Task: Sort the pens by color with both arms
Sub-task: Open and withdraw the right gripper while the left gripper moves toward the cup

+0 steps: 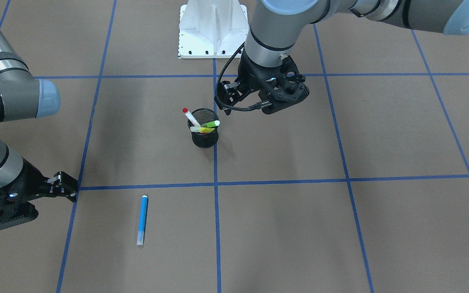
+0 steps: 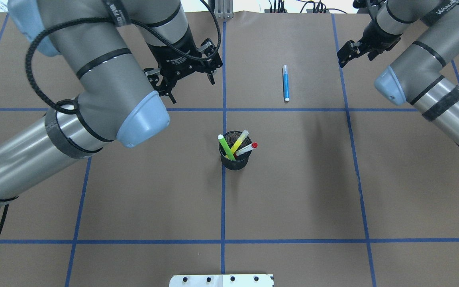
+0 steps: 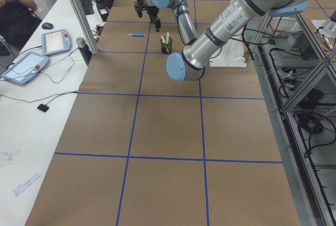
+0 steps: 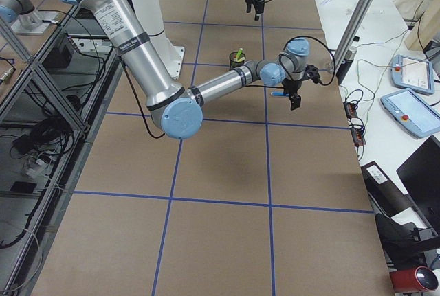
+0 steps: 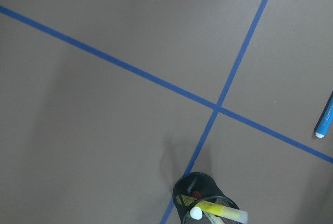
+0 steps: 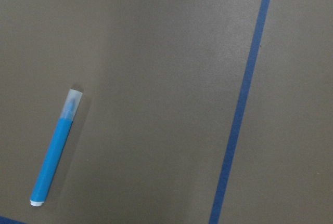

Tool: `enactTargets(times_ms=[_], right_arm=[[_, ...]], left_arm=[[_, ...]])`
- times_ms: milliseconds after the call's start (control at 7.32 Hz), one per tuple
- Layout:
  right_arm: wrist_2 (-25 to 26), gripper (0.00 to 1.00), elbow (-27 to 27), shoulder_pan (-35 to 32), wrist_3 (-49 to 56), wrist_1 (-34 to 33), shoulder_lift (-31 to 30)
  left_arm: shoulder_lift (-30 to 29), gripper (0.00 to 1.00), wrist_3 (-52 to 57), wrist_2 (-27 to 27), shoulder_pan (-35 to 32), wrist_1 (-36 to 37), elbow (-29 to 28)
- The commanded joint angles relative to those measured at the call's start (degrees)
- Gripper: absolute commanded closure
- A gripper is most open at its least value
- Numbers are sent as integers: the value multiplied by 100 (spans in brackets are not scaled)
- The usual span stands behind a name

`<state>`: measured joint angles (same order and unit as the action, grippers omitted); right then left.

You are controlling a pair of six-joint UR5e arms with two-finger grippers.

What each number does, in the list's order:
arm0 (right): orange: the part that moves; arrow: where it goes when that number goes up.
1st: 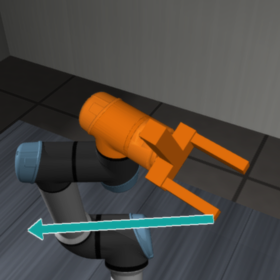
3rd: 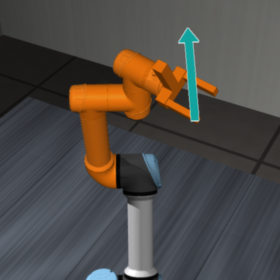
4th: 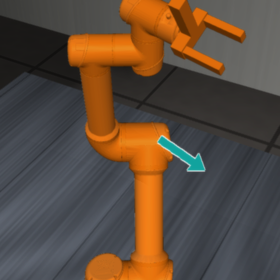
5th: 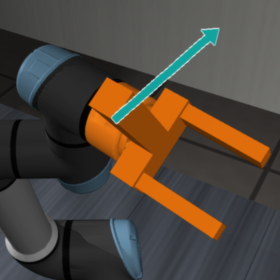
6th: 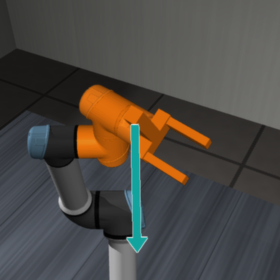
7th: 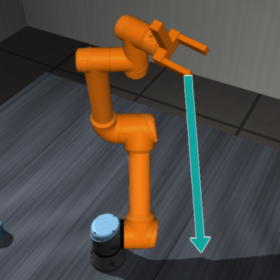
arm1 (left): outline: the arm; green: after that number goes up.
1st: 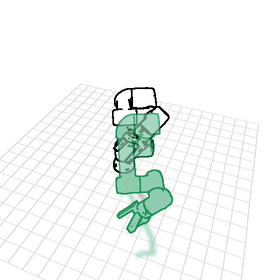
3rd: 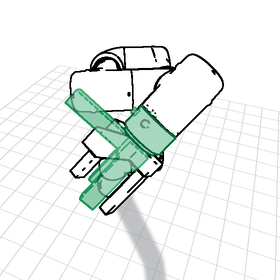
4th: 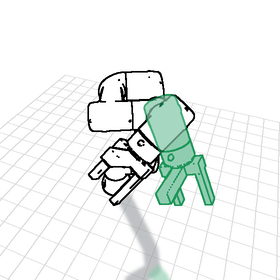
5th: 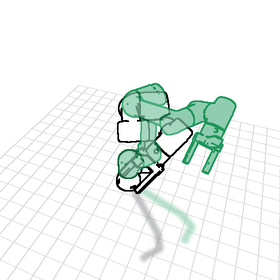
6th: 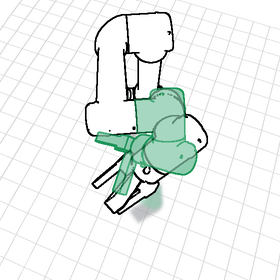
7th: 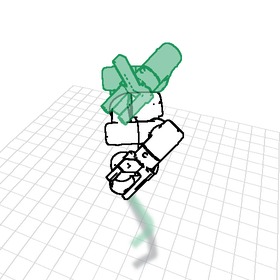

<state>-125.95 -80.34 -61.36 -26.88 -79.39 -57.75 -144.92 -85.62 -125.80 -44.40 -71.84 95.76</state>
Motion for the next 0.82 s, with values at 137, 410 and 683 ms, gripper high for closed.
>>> enactTargets(times_ms=[137,410,683], right_arm=[[-622,2,-16,-314,165,-113,-25],[-624,2,-87,-342,165,-130,-113],[-624,2,-87,-341,113,-139,-122]], left_arm=[[-771,0,-604,-15,370,39,-1036],[-1046,0,-727,-24,502,12,-1653],[-1284,0,-868,-24,730,-119,-2279]])
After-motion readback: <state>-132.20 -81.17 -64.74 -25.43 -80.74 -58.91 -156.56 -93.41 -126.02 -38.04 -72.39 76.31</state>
